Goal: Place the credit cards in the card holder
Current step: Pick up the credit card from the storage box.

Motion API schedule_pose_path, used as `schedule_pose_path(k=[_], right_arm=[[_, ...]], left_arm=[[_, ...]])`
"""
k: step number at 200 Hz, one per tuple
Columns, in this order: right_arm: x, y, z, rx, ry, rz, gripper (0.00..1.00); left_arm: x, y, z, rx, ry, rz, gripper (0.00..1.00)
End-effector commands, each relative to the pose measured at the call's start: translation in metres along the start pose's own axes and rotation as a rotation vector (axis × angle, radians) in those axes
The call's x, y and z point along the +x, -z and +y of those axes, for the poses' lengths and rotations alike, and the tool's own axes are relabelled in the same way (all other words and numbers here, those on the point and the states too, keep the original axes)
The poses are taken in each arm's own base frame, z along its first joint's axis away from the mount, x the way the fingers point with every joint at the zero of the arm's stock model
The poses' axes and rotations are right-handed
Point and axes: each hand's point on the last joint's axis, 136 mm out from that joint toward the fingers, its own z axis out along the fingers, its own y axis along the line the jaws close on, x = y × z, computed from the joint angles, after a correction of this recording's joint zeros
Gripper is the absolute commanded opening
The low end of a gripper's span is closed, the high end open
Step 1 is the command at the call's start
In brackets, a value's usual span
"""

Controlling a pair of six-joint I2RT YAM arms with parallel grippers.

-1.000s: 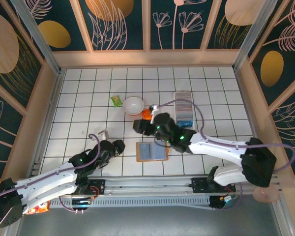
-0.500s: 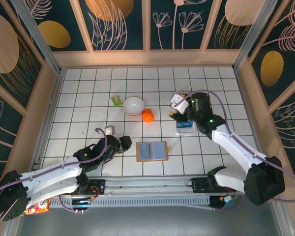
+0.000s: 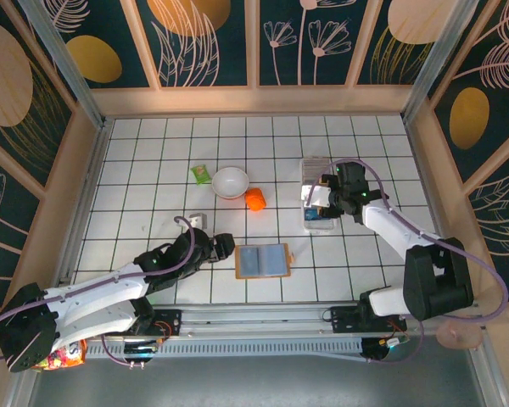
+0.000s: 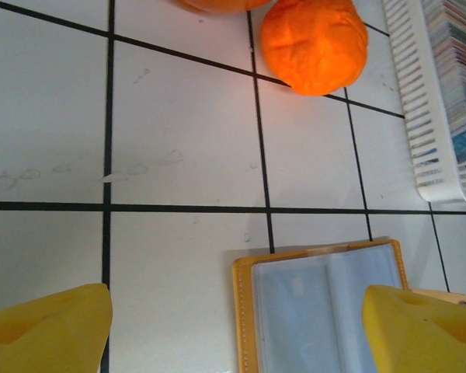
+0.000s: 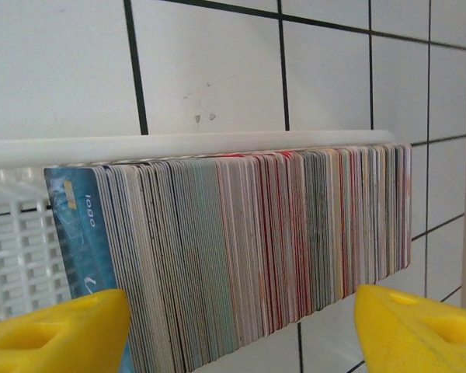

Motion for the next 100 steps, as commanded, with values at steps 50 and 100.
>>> schedule_pose_path(k=[50, 100], right_arm=[[-0.008, -0.012, 0.023, -0.059, 0.155, 0.002, 0.77], [-0.006, -0.029, 0.031, -0.078, 0.185, 0.032, 0.79]], left_arm=[[-0.006, 0.004, -0.014, 0.095, -0.023, -0.049, 0.82], [-0.004, 0.002, -0.014, 0.095, -0.013, -0.034, 0.82]])
